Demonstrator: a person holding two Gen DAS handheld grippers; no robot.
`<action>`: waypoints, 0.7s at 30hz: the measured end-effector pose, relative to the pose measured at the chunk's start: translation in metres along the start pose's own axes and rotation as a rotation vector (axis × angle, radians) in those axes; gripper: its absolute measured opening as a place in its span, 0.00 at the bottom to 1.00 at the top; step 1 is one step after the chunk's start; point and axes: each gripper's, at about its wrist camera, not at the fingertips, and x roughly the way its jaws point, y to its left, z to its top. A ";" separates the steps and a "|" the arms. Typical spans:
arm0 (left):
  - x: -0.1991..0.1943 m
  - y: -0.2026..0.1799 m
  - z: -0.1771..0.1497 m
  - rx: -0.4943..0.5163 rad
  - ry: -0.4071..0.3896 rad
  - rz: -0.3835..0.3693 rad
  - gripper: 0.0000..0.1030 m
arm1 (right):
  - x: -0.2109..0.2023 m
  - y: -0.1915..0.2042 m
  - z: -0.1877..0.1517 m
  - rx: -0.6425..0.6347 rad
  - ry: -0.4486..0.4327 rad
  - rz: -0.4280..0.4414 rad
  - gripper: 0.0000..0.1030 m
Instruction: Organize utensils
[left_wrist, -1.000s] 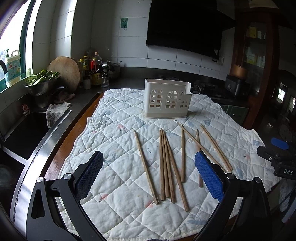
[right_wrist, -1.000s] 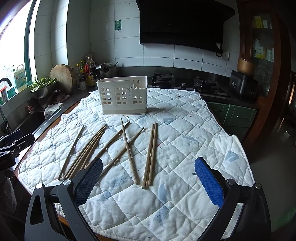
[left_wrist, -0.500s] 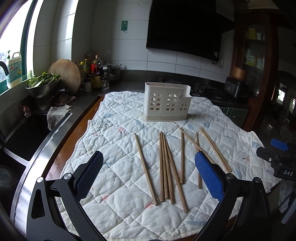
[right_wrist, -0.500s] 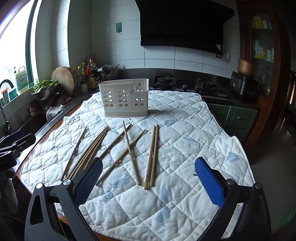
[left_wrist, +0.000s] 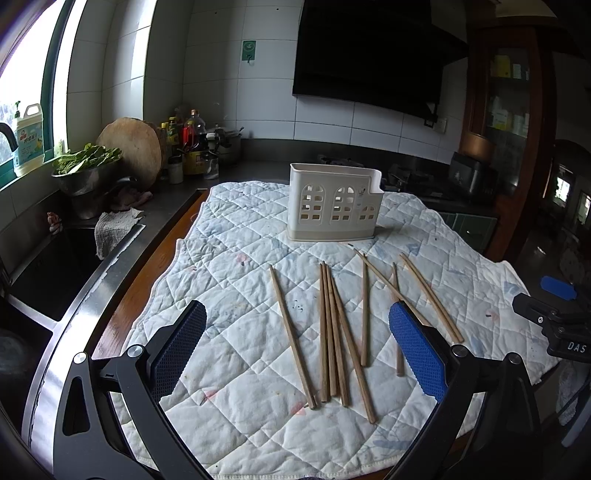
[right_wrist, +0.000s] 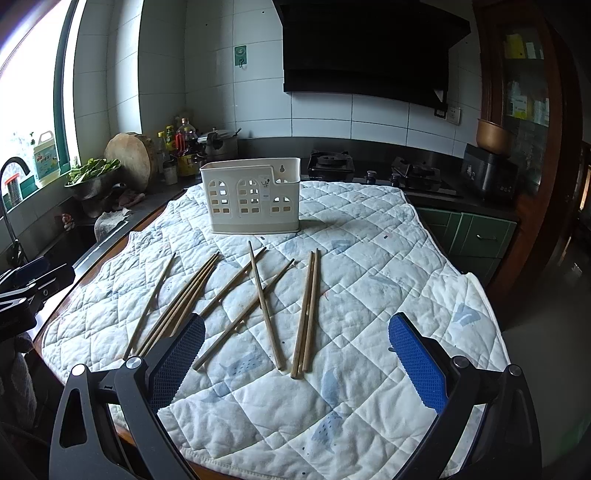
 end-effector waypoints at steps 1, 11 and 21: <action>0.000 0.000 0.000 0.001 -0.001 0.000 0.95 | 0.000 0.001 0.001 -0.001 0.000 0.000 0.94; 0.001 -0.001 0.000 0.003 0.000 0.000 0.95 | 0.001 0.002 0.001 -0.003 -0.001 0.000 0.94; 0.000 -0.001 0.003 0.004 -0.008 0.002 0.95 | 0.001 0.004 0.002 -0.002 -0.005 0.002 0.94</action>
